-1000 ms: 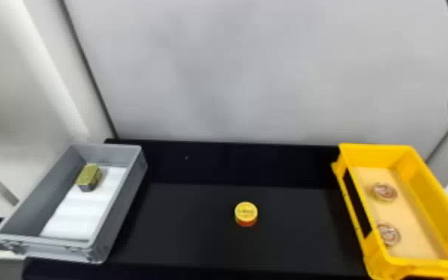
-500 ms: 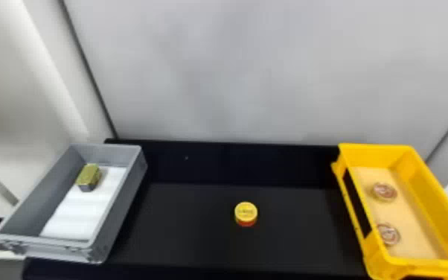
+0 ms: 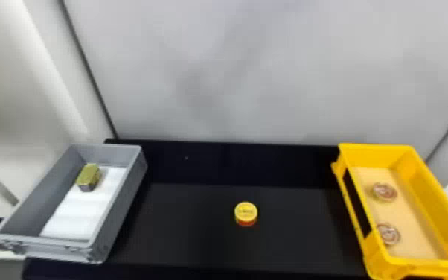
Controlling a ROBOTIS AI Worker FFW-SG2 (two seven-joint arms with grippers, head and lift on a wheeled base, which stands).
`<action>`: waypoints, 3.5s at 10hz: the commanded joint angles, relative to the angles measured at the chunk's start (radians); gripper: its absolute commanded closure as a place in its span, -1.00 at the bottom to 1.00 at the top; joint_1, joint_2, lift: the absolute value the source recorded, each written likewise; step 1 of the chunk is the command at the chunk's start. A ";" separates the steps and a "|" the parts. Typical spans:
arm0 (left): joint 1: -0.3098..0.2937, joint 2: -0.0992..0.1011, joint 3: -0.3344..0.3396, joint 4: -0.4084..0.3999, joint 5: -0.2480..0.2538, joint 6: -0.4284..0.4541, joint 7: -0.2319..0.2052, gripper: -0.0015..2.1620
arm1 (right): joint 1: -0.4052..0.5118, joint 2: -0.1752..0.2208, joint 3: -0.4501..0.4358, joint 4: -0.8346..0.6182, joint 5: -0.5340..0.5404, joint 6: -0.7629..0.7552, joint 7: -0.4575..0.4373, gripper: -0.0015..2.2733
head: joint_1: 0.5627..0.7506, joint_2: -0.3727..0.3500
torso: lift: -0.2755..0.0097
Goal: Pick up the round yellow can and place it in the yellow rectangular box
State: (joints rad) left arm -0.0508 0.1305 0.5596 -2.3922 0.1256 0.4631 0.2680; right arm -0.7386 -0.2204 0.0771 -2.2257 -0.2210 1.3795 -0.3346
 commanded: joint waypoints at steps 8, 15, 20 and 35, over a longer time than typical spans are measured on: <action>-0.014 -0.008 -0.068 0.008 -0.063 0.108 -0.007 -0.89 | 0.139 0.004 0.218 0.541 -0.057 0.114 0.298 -0.88 | 0.39 0.18 | 0.93; -0.020 -0.014 -0.110 0.028 -0.063 0.105 -0.007 -0.89 | 0.217 0.075 0.313 0.739 -0.058 0.085 0.479 -0.86 | 0.39 0.18 | 0.93; -0.040 -0.011 -0.144 0.044 -0.064 0.103 -0.013 -0.89 | 0.197 0.131 0.412 1.012 0.187 -0.080 0.763 -0.85 | 0.39 0.18 | 0.93; -0.046 -0.020 -0.176 0.054 -0.081 0.088 -0.027 -0.89 | 0.242 0.217 0.319 1.233 0.347 -0.563 0.798 -0.85 | 0.39 0.18 | 0.93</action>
State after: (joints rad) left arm -0.0966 0.1119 0.3850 -2.3377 0.0446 0.5529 0.2415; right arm -0.4958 -0.0003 0.4022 -1.0067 0.1143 0.8245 0.4642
